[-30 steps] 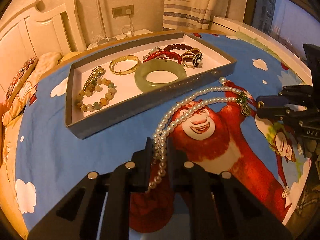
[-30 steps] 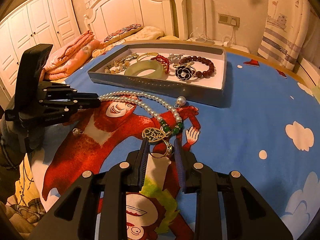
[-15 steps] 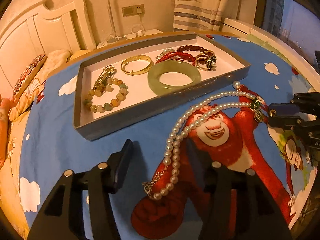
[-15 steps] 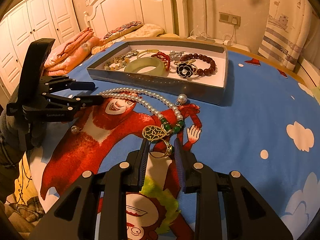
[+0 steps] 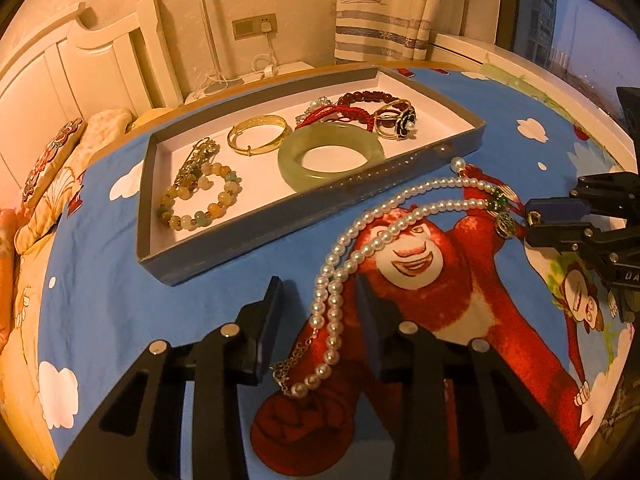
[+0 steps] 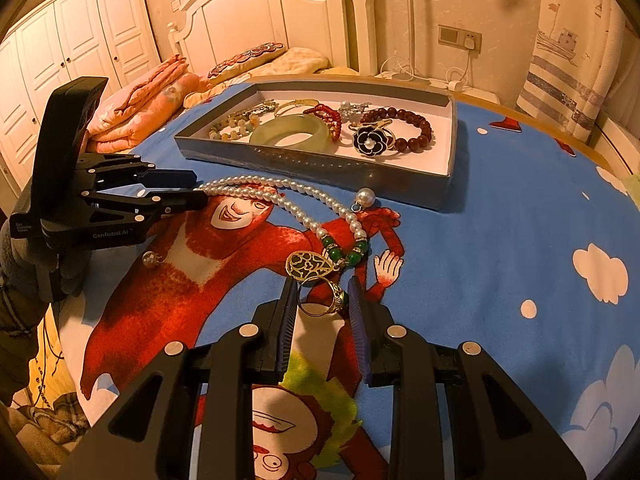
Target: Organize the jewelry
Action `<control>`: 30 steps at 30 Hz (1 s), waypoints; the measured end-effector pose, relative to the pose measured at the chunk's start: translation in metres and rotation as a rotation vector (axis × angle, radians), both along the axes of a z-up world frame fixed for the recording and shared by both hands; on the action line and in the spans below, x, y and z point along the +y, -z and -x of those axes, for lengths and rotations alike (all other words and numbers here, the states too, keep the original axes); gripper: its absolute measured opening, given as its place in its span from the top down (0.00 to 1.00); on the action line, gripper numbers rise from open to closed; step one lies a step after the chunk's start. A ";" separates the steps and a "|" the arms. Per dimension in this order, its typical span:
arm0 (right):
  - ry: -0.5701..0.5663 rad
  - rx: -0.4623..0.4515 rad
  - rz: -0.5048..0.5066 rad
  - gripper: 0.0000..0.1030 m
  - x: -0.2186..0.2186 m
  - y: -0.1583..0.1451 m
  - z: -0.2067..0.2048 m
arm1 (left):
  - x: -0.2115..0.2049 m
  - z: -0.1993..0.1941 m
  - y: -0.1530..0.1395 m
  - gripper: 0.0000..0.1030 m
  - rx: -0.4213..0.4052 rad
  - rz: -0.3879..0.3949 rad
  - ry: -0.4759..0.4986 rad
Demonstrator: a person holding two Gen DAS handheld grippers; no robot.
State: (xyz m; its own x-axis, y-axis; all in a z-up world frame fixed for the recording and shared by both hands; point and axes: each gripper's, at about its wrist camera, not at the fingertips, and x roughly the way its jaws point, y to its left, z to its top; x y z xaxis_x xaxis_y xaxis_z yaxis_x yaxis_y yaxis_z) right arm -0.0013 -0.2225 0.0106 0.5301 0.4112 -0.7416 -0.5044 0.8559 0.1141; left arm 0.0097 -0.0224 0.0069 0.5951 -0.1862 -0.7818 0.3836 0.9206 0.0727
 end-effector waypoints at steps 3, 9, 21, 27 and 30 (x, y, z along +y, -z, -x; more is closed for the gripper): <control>0.000 0.000 0.001 0.75 0.000 0.000 0.000 | -0.001 0.000 0.000 0.65 0.001 0.004 0.000; 0.000 0.001 0.001 0.75 0.000 0.000 0.000 | 0.000 0.001 -0.001 0.66 0.003 0.011 0.002; 0.014 -0.009 -0.013 0.75 -0.003 -0.001 -0.001 | -0.002 0.008 -0.001 0.87 -0.015 0.012 0.004; 0.066 -0.067 -0.069 0.75 -0.018 -0.011 0.006 | 0.008 0.024 -0.015 0.87 -0.084 0.066 -0.060; 0.087 -0.104 -0.082 0.75 -0.021 -0.017 0.011 | 0.007 0.033 -0.033 0.87 -0.139 0.071 -0.065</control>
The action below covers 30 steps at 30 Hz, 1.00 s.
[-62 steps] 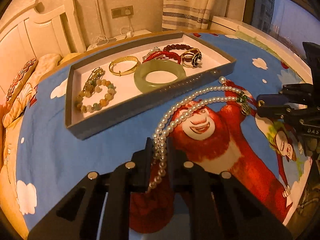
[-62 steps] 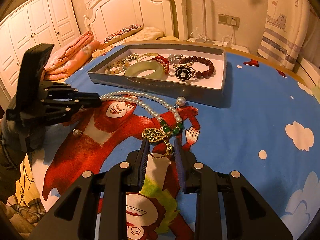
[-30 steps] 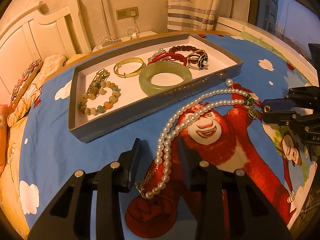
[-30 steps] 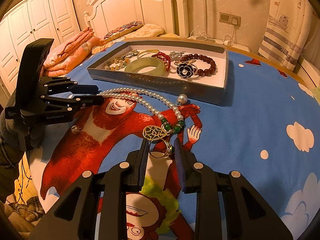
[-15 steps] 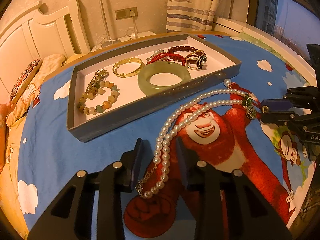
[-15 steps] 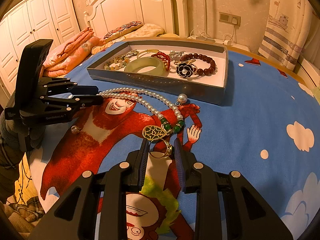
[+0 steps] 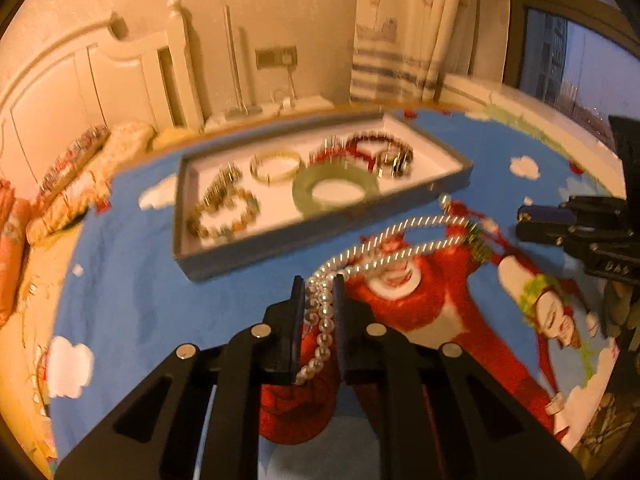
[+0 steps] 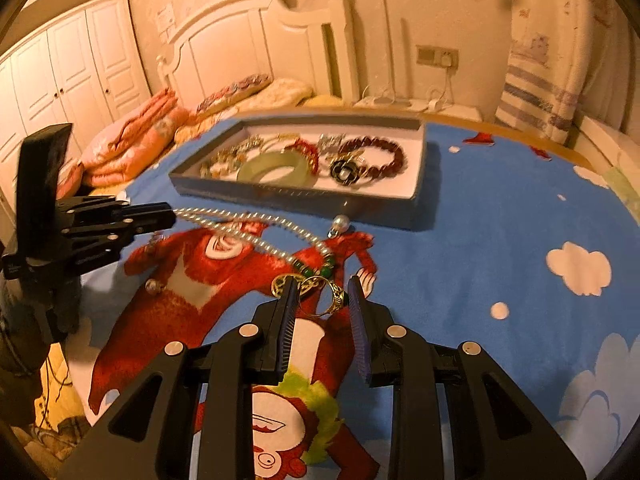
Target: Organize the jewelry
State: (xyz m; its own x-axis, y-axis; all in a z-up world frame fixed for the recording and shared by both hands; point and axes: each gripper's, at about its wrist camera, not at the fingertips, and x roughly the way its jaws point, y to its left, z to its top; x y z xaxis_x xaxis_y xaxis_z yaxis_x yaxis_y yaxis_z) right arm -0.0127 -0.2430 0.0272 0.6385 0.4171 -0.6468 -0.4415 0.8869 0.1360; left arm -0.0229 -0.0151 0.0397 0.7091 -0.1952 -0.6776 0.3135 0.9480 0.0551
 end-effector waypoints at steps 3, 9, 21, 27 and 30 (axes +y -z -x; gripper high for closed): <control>0.010 -0.014 -0.015 0.75 -0.001 -0.004 0.005 | -0.001 0.008 -0.030 0.87 -0.084 0.011 -0.017; 0.009 -0.053 -0.028 0.75 -0.003 -0.017 0.017 | -0.002 0.024 -0.080 1.00 -0.207 0.059 -0.021; 0.009 -0.074 -0.040 0.75 -0.008 -0.025 0.024 | 0.004 0.018 -0.069 0.91 -0.066 0.086 0.018; 0.017 -0.056 -0.049 0.75 -0.013 -0.021 0.021 | 0.032 0.008 -0.007 0.51 0.149 0.103 -0.022; 0.016 -0.049 -0.053 0.75 -0.013 -0.019 0.020 | 0.037 0.010 0.019 0.51 0.216 0.070 -0.033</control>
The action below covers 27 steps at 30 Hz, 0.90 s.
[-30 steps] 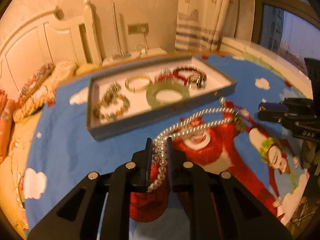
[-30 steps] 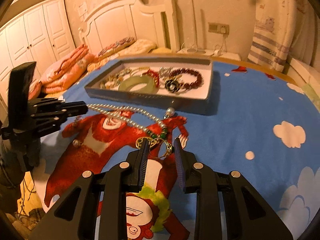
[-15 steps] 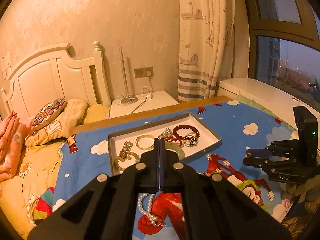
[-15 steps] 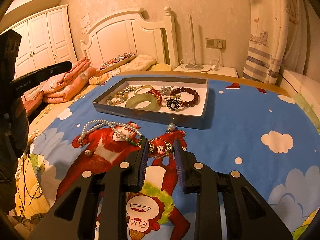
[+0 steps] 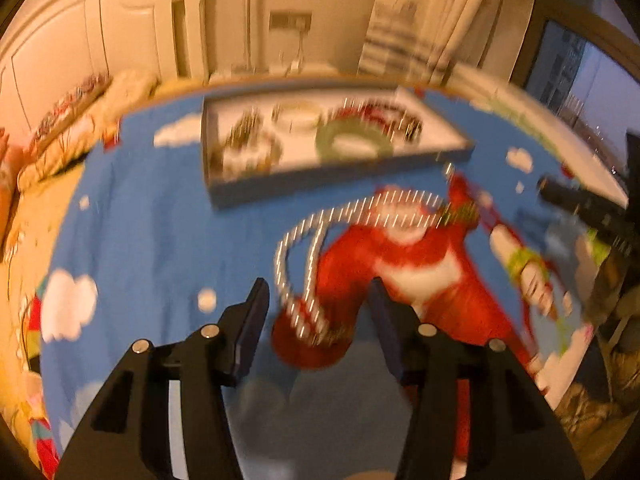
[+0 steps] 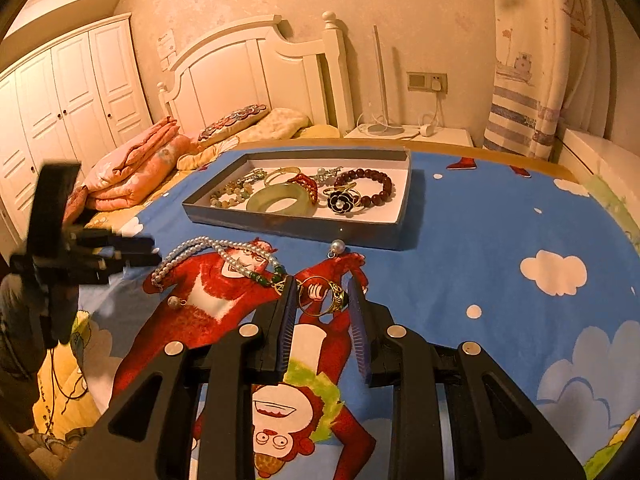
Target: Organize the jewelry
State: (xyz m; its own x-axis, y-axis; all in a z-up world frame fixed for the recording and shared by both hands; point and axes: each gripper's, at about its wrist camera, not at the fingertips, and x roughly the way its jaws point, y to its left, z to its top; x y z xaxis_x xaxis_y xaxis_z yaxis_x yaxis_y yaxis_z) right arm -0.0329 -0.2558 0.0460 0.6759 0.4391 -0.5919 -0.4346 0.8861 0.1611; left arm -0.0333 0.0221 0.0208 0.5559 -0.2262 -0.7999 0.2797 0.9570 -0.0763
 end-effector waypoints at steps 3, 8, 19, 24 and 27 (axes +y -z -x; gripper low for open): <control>-0.007 0.009 0.003 0.75 0.004 0.003 -0.002 | 0.000 0.007 0.012 0.52 -0.030 -0.044 -0.002; -0.024 0.009 0.013 0.75 0.011 0.002 0.001 | -0.012 0.013 0.008 0.94 -0.097 -0.112 0.011; -0.032 -0.042 0.012 0.75 0.016 -0.017 0.008 | -0.001 0.011 -0.104 0.94 -0.309 0.184 0.022; -0.035 -0.059 0.015 0.75 0.017 -0.023 0.012 | -0.014 0.007 -0.135 0.94 -0.369 0.186 0.046; -0.039 -0.076 0.016 0.75 0.018 -0.029 0.012 | -0.022 0.008 -0.155 0.94 -0.410 0.176 0.062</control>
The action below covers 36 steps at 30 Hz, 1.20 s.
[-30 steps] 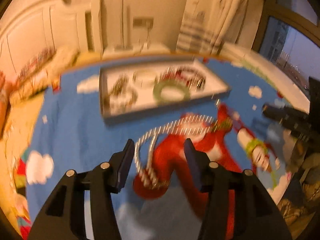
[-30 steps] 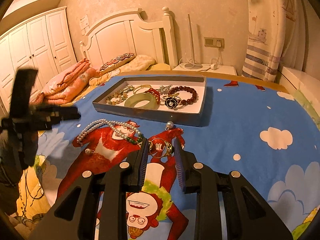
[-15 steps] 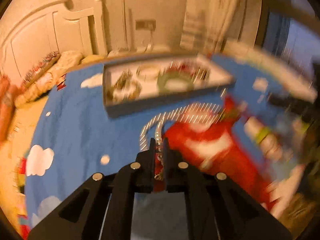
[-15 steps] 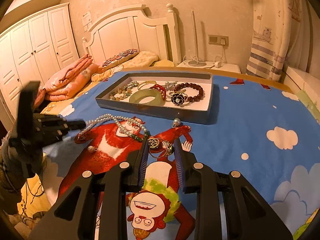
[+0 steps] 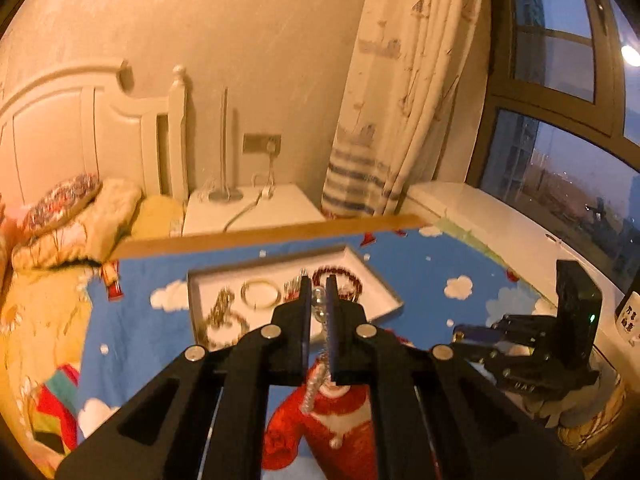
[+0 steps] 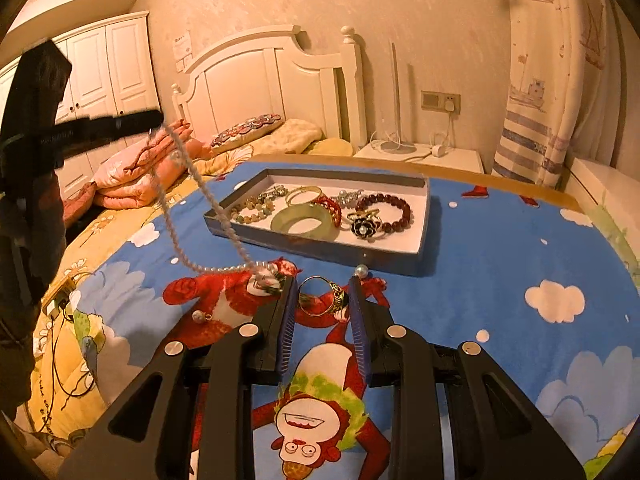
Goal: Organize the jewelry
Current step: 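Lower both necklaces into the tray and open both tools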
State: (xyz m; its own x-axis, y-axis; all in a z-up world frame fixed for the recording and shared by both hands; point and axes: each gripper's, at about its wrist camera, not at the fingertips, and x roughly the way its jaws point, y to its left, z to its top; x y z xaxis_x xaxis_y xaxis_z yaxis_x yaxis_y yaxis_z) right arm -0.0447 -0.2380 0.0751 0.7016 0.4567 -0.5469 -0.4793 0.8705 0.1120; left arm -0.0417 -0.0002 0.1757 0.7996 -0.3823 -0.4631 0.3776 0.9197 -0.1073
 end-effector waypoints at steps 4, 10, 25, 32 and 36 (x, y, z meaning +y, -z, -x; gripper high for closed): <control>-0.010 -0.022 0.009 0.75 0.005 -0.007 -0.003 | -0.008 0.000 -0.026 0.94 -0.046 -0.022 0.014; -0.025 -0.044 0.019 0.75 0.013 -0.014 -0.009 | -0.017 -0.004 -0.060 0.94 -0.100 -0.061 0.026; -0.043 -0.032 0.041 0.75 0.030 -0.010 -0.052 | -0.037 -0.046 -0.099 0.94 -0.139 -0.097 0.022; -0.020 0.040 0.049 0.75 0.032 0.008 -0.095 | -0.056 -0.088 -0.104 0.94 -0.126 -0.088 0.014; -0.001 0.091 0.075 0.75 0.033 0.022 -0.120 | -0.075 -0.114 -0.100 0.94 -0.115 -0.106 0.016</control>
